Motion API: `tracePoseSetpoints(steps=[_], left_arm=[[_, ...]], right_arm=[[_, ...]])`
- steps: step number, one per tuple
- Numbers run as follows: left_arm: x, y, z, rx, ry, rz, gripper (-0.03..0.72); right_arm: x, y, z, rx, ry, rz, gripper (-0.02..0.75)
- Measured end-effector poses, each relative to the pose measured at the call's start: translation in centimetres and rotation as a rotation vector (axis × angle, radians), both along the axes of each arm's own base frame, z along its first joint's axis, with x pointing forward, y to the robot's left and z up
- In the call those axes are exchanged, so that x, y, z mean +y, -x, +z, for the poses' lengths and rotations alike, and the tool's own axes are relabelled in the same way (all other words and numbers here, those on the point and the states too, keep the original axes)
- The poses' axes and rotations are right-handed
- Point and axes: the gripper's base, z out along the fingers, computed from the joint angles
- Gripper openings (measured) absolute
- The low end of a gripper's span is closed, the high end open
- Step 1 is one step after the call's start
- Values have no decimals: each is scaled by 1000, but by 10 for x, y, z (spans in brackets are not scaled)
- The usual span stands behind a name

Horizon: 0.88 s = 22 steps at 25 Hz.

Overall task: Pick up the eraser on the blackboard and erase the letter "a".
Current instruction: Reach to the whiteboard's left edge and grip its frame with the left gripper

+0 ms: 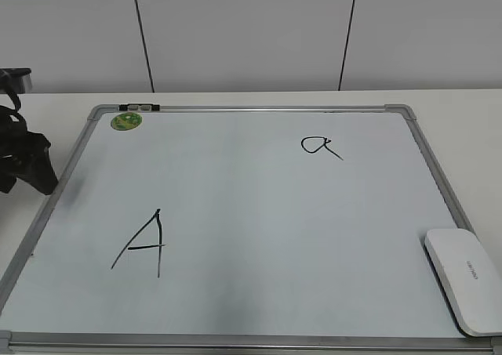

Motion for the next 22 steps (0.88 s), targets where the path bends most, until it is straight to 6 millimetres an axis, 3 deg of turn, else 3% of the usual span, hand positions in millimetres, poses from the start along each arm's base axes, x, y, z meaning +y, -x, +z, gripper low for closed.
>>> tracePoseSetpoints(steps=[10, 17, 22], left_arm=[[22, -36, -23, 22, 65, 54, 484], [22, -47, -44, 55, 77, 27, 435], [23, -52, -50, 58, 79, 26, 347]], right_arm=[[0, 0, 0, 0, 0, 0, 586], [0, 0, 0, 0, 0, 0, 587], [0, 0, 0, 0, 0, 0, 587]])
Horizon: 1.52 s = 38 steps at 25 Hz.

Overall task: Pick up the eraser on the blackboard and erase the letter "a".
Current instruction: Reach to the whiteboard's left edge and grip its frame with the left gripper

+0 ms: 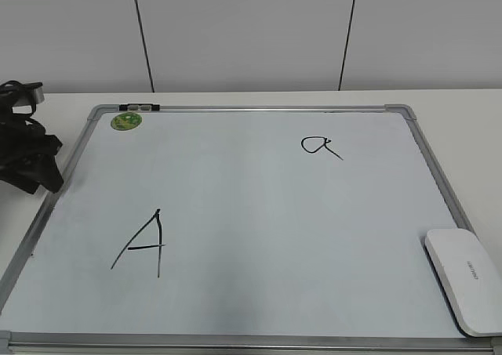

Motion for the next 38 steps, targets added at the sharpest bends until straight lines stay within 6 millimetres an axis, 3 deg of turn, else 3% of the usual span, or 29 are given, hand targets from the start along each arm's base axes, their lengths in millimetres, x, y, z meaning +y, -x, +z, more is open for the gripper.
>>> tracePoseSetpoints(steps=[4, 18, 28, 35, 38], left_arm=[[4, -2, 1, -6, 3, 12, 293], [5, -3, -17, 36, 21, 27, 282], [5, -4, -18, 38, 31, 31, 224], [4, -4, -18, 39, 37, 33, 57], [4, -4, -18, 45, 44, 41, 42]], right_arm=[[0, 0, 0, 0, 0, 0, 587], [0, 0, 0, 0, 0, 0, 587], [0, 0, 0, 0, 0, 0, 586], [0, 0, 0, 0, 0, 0, 587], [0, 0, 0, 0, 0, 0, 587]])
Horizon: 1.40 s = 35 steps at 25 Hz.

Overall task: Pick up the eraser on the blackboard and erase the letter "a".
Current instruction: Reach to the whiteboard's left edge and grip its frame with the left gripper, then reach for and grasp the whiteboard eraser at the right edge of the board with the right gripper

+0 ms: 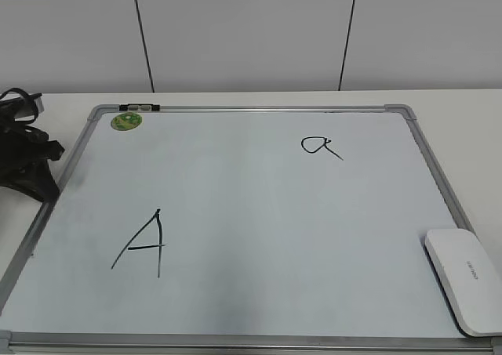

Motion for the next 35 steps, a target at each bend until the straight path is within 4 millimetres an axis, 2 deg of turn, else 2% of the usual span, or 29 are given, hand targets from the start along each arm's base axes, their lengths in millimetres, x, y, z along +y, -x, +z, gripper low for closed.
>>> tracePoseSetpoints(steps=[11, 13, 16, 20, 23, 26, 29, 35], left_arm=[[0, -2, 0, 21, 15, 4, 34], [0, -2, -1, 26, 16, 2, 34], [0, -2, -1, 26, 16, 2, 34], [0, -2, 0, 25, 16, 2, 34], [0, -2, 0, 24, 16, 2, 34], [0, -2, 0, 24, 16, 2, 34], [0, -3, 0, 25, 16, 2, 34], [0, -3, 0, 25, 17, 1, 34]], right_arm=[[0, 1, 1, -5, -2, 1, 586], [0, 3, 9, -21, 2, 4, 586], [-2, -6, 34, 4, 41, -2, 587], [-3, -35, 75, -28, 62, -3, 587], [-3, -65, 87, 0, 68, 2, 587], [-3, -100, 82, 146, 63, 10, 586], [0, -134, 68, 347, 21, 32, 586], [7, -182, 33, 654, -43, 54, 587]])
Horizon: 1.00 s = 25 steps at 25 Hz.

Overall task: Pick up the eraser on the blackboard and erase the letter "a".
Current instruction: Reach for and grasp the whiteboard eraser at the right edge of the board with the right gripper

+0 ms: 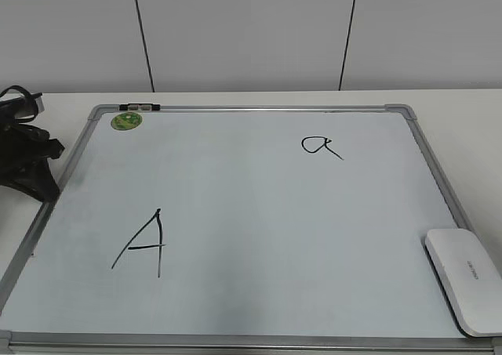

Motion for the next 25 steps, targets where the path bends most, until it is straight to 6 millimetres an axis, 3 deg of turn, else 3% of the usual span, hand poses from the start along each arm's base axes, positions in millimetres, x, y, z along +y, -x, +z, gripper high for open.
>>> tracePoseSetpoints(steps=[10, 15, 25], left_arm=[[0, 0, 0, 1, 1, -1, 34], [0, 0, 0, 1, 1, -1, 34], [0, 0, 0, 1, 1, -1, 34]], right_arm=[[9, -46, -48, 171, 43, -16, 586], [20, -61, -67, 202, 93, -7, 586], [23, -84, -104, 262, 108, -6, 601]])
